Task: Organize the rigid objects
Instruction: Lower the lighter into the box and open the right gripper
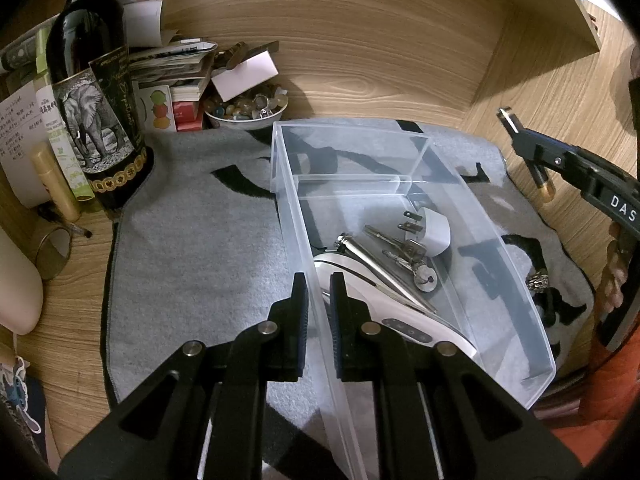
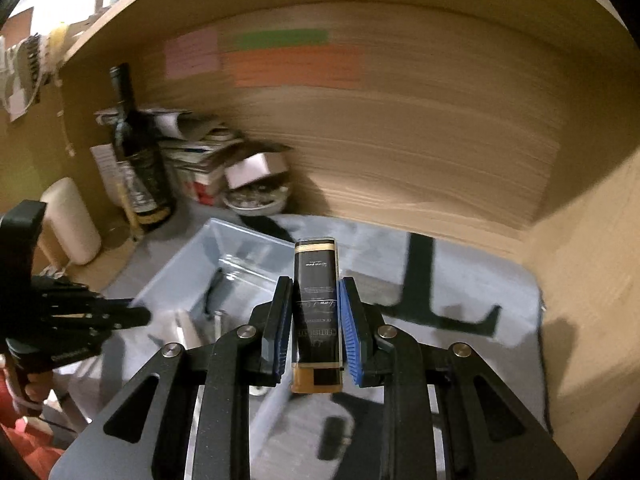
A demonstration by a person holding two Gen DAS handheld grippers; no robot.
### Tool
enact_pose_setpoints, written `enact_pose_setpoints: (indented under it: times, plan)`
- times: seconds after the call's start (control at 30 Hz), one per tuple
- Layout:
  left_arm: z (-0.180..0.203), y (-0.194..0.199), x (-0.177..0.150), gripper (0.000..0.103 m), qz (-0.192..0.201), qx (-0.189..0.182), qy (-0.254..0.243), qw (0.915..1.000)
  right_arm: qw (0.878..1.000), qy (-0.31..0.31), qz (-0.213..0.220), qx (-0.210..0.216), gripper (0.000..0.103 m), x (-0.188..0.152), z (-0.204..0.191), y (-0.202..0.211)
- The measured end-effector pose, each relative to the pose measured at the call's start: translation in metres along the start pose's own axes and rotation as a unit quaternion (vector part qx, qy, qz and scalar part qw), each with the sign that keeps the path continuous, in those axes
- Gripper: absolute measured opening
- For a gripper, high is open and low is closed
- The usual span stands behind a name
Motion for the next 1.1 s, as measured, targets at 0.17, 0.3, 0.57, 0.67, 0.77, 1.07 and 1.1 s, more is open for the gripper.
enact_pose_setpoints:
  times: [0.17,0.3,0.57,0.67,0.77,1.07,1.1]
  plan:
    - [0.001,0.000,0.000,0.010,0.000,0.000,0.001,1.0000,0.999,0.020,-0.009,0.026,0.021,-0.002,-0.025,-0.010]
    - [0.001,0.000,0.000,0.010,0.001,-0.002,0.002,1.0000,0.998,0.029,-0.032,0.046,0.021,-0.013,-0.042,-0.025]
    - [0.001,0.000,0.001,0.010,-0.001,-0.005,-0.001,1.0000,0.993,0.058,-0.082,0.063,0.021,-0.038,-0.065,-0.049]
    - [0.001,-0.001,0.001,0.010,-0.001,-0.006,0.000,1.0000,0.991,0.068,-0.098,0.064,0.021,-0.044,-0.068,-0.056]
    - [0.001,0.000,0.001,0.010,-0.001,-0.006,-0.001,1.0000,0.990,0.075,-0.103,0.058,0.021,-0.047,-0.067,-0.060]
    - [0.000,-0.001,0.001,0.010,-0.001,-0.005,0.000,1.0000,0.993,0.071,-0.077,0.048,0.034,-0.037,-0.060,-0.049]
    - [0.000,-0.001,0.002,0.010,-0.001,-0.005,0.000,1.0000,0.994,0.070,-0.074,0.046,0.034,-0.035,-0.058,-0.046]
Point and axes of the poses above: each gripper's, at about its wrist camera, not at the fingertips, and y roughly against the way its jaws point, z to its right, x to its top, the point moved 10 cm from there along -y, roughly the way its jaws point, and after that the axes turned 8 degrees about -x, right-handed, at the moved point
